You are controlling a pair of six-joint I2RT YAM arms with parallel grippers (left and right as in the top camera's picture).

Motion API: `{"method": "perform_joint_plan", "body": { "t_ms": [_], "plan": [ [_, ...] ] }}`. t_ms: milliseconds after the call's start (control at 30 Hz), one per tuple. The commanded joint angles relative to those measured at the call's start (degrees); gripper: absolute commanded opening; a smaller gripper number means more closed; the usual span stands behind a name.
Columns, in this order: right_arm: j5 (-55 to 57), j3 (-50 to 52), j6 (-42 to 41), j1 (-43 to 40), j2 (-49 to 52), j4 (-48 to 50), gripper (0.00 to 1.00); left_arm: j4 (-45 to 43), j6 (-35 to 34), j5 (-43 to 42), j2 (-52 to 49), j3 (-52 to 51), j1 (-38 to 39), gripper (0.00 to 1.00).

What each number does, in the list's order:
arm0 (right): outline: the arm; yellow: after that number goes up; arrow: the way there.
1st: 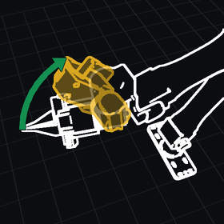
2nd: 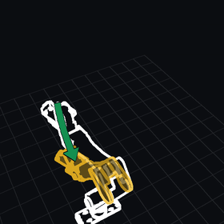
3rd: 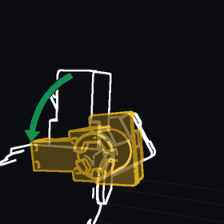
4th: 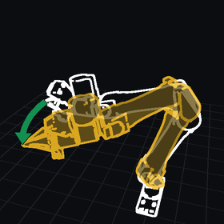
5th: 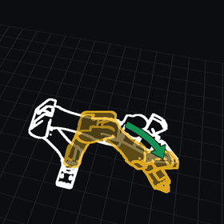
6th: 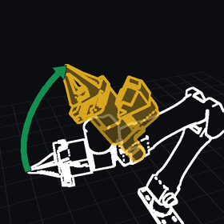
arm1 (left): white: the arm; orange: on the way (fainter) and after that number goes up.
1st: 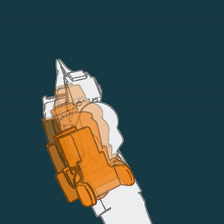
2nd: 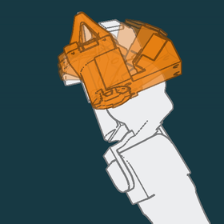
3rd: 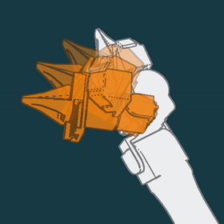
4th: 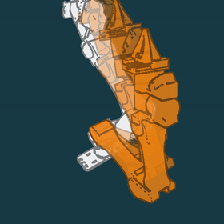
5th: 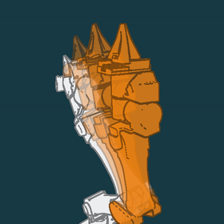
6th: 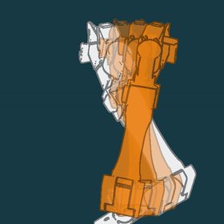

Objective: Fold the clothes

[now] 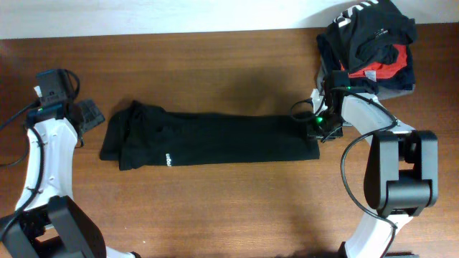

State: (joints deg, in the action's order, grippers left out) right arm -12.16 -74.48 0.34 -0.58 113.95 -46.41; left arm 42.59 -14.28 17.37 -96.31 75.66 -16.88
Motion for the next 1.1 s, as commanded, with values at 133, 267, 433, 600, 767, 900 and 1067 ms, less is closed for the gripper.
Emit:
{"method": "perform_joint_plan", "body": {
  "t_ms": [133,267,433,600,767,900,1067],
  "plan": [
    [-1.20,-0.57,-1.22,-2.99,0.85,-0.68,0.04,1.33,0.90,-0.15,1.18,0.46,-0.15,0.99],
    [-1.18,-2.19,-1.18,-7.26,0.85,-2.25,0.04,2.34,0.90,-0.04,1.18,0.46,-0.17,0.99],
    [-1.22,-5.88,-1.18,-13.33,0.85,-5.62,0.04,3.10,0.90,-0.09,1.18,0.46,-0.15,0.99],
    [-3.67,-11.47,0.42,-16.00,0.85,-10.58,0.04,3.78,0.90,-0.24,1.18,0.46,-0.15,0.99],
    [-7.21,-16.57,1.90,-13.49,0.74,-15.93,0.04,3.76,0.85,-1.14,1.18,0.46,-0.15,0.99],
    [-7.39,-18.56,2.64,-9.18,0.72,-18.32,0.04,3.58,0.87,-1.16,1.18,0.46,-0.15,0.99],
    [-7.56,-18.58,2.64,-2.43,0.74,-19.61,0.04,3.37,0.87,-1.16,1.18,0.46,-0.15,0.99]
  ]
}}
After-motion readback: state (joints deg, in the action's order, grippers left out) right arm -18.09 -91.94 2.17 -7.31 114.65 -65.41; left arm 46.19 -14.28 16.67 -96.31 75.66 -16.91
